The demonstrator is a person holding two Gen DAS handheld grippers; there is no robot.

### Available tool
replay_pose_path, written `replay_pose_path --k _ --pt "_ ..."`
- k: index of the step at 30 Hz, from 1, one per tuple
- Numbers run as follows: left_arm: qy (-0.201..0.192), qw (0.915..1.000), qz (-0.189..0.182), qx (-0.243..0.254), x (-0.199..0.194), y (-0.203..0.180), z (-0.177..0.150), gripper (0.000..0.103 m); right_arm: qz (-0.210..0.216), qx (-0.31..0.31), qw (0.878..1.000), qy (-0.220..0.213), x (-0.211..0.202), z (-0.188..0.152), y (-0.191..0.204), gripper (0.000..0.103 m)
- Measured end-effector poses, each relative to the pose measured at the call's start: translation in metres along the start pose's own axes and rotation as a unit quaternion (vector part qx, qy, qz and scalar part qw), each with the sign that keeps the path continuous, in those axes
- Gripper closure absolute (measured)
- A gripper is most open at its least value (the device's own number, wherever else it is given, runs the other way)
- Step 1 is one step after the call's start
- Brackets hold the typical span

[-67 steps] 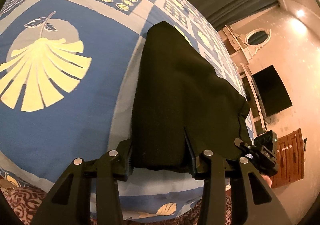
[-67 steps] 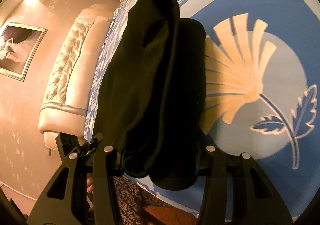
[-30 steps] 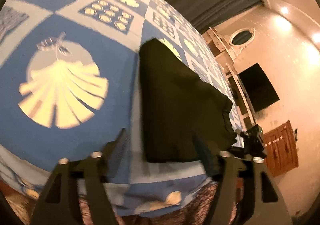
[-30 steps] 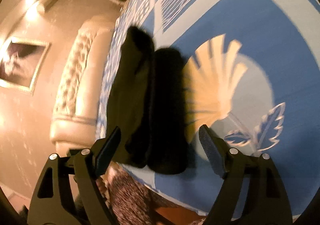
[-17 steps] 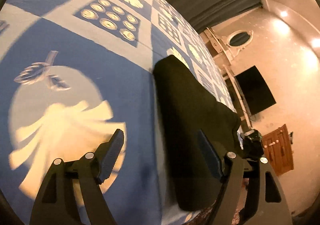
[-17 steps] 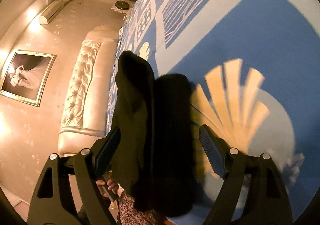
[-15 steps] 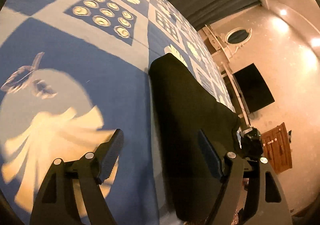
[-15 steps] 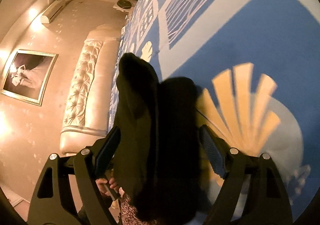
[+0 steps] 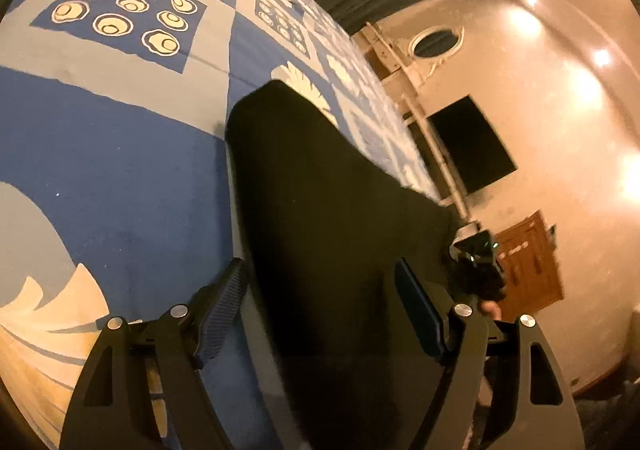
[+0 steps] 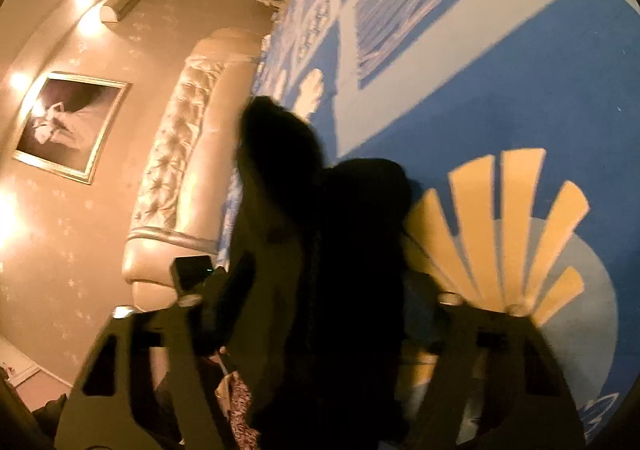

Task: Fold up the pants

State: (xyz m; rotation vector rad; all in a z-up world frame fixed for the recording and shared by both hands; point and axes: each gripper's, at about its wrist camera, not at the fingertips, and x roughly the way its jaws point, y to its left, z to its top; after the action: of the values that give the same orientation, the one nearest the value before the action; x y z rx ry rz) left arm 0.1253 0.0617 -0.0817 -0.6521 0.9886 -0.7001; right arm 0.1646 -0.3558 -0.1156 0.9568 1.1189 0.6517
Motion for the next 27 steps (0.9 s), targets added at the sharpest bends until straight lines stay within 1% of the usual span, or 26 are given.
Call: replay_pose_path --k 1,2,3,6,9,13,16,19,21,22,23,24,25,26,27 --pt "-0.003 1.0000 0.007 0.000 0.002 -0.001 0.002 0.038 0.000 0.005 1.000 0.001 0.001 0.001 -0.003 0.060" --pt "-0.003 0.9999 0.014 -0.002 0.004 0.000 0.003 0.055 0.005 0.010 1.000 -0.001 0.003 0.001 -0.004 0.064" --pt "-0.001 0.9998 0.020 -0.008 0.007 0.001 0.004 0.062 0.008 0.010 1.000 -0.006 0.003 0.000 -0.005 0.065" --pt "-0.013 0.9995 0.027 -0.004 0.005 0.002 0.003 0.072 0.009 0.007 1.000 -0.015 0.004 -0.003 -0.004 0.069" --pt "-0.027 0.9991 0.034 -0.003 -0.005 -0.001 0.002 0.077 0.012 0.008 1.000 -0.016 0.009 -0.001 -0.002 0.070" --pt "-0.037 0.9985 0.040 -0.002 -0.018 0.005 0.003 0.077 0.014 0.003 1.000 -0.007 0.025 0.005 0.004 0.070" --pt "-0.045 0.9980 0.042 -0.015 -0.031 0.015 0.000 0.077 0.019 -0.002 1.000 0.000 0.040 0.007 0.011 0.070" --pt "-0.045 0.9982 0.033 -0.023 -0.035 0.021 -0.005 0.076 0.021 -0.005 1.000 0.000 0.048 0.006 0.014 0.069" --pt "-0.043 0.9986 0.018 -0.023 -0.036 0.023 -0.007 0.073 0.019 -0.008 1.000 -0.001 0.048 0.005 0.017 0.064" --pt "-0.044 0.9987 0.013 -0.023 -0.037 0.022 -0.007 0.072 0.022 -0.013 1.000 0.000 0.046 0.004 0.018 0.058" --pt "-0.048 0.9986 0.005 -0.022 -0.040 0.022 -0.007 0.072 0.025 -0.018 1.000 0.000 0.044 0.004 0.019 0.050" --pt "-0.049 0.9986 0.000 -0.020 -0.042 0.022 -0.007 0.072 0.032 -0.023 0.999 -0.001 0.041 0.003 0.022 0.045" --pt "-0.051 0.9985 -0.008 -0.015 -0.044 0.021 -0.007 0.072 0.038 -0.030 0.999 -0.004 0.038 0.004 0.024 0.037" --pt "-0.051 0.9985 -0.012 -0.013 -0.046 0.021 -0.006 0.072 0.042 -0.035 0.998 -0.005 0.035 0.005 0.025 0.031" --pt "-0.051 0.9985 -0.016 -0.010 -0.047 0.021 -0.006 0.071 0.045 -0.041 0.998 -0.006 0.033 0.006 0.027 0.029"
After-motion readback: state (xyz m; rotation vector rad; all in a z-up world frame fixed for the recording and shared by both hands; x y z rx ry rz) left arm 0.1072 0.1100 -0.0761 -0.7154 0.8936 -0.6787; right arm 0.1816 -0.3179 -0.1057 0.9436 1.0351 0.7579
